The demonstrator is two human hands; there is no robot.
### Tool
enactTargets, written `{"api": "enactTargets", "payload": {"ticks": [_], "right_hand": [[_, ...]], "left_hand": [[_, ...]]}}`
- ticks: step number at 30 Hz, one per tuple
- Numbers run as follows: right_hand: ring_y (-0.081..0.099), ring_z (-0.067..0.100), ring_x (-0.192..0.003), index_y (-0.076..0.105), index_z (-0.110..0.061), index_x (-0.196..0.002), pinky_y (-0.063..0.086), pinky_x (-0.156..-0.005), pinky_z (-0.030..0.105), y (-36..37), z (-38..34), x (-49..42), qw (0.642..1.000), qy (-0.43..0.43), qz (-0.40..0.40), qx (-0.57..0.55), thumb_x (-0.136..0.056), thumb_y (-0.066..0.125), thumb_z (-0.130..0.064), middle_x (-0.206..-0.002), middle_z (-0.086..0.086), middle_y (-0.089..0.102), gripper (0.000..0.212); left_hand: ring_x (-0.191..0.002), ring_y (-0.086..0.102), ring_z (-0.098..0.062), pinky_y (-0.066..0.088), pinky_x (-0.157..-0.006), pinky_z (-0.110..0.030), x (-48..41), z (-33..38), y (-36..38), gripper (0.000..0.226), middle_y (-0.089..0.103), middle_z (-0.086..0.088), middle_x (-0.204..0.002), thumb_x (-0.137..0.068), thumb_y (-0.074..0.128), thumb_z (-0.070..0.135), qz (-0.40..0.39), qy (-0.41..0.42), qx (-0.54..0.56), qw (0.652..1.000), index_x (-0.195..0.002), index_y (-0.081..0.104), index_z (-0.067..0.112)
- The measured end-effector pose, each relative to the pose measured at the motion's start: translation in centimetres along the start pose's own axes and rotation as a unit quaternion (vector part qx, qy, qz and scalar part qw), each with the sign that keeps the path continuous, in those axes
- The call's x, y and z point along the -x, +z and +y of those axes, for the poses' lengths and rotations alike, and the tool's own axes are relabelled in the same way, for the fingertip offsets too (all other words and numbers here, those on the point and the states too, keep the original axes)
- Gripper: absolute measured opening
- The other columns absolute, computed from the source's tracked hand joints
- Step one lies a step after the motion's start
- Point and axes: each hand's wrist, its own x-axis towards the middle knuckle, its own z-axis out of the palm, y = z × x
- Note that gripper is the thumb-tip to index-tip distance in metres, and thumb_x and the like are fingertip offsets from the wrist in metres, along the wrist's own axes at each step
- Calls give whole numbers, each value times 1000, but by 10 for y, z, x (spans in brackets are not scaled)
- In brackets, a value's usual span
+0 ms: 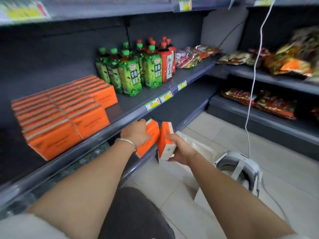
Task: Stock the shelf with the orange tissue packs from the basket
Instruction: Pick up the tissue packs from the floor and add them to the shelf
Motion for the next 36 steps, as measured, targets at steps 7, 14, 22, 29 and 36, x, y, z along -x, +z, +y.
{"api": "enactTargets", "payload": {"ticks": [7,14,22,29,36], "right_hand": [[63,27,-94,48,-23,-117,53,-84,50,67,-44,2,993,-47,12,109,-77,71,-15,-104,10,65,47],[64,23,-79,50,-17,-108,56,-69,41,127,-97,-14,984,-120,29,126,-85,67,-14,-96,11,64,29],[58,27,-97,45,-25,-96,42,-82,34,171,-146,-69,828,-219,113,503,-74,62,-44,-93,3,57,33],[28,39,-132,44,-34,-132,30,-103,52,198,-148,-132,639,-219,72,734,-88,60,-35,-134,9,39,46],[24,42,-134,34,-29,-138,32,-103,53,212,-137,-170,574,-261,106,768,-90,51,-15,-140,11,30,53]], "left_hand": [[-115,56,-34,44,-86,-36,16,-21,-57,40,57,-13,-124,-84,59,37,57,-24,-12,998,-116,45,17],[-109,58,-31,45,-79,-35,3,-62,-118,42,61,-8,-118,-84,59,38,129,-24,-3,991,-120,47,18],[-119,52,-30,41,-93,-43,-25,-116,-175,43,52,-7,-130,-88,57,40,225,-54,-70,970,-124,43,22],[-121,44,-27,35,-94,-44,-54,-157,-186,43,47,1,-128,-90,56,35,266,-51,-148,951,-130,39,35],[-121,44,-24,37,-92,-42,-79,-176,-177,43,47,2,-126,-91,53,37,263,-37,-154,952,-131,38,35]]}}
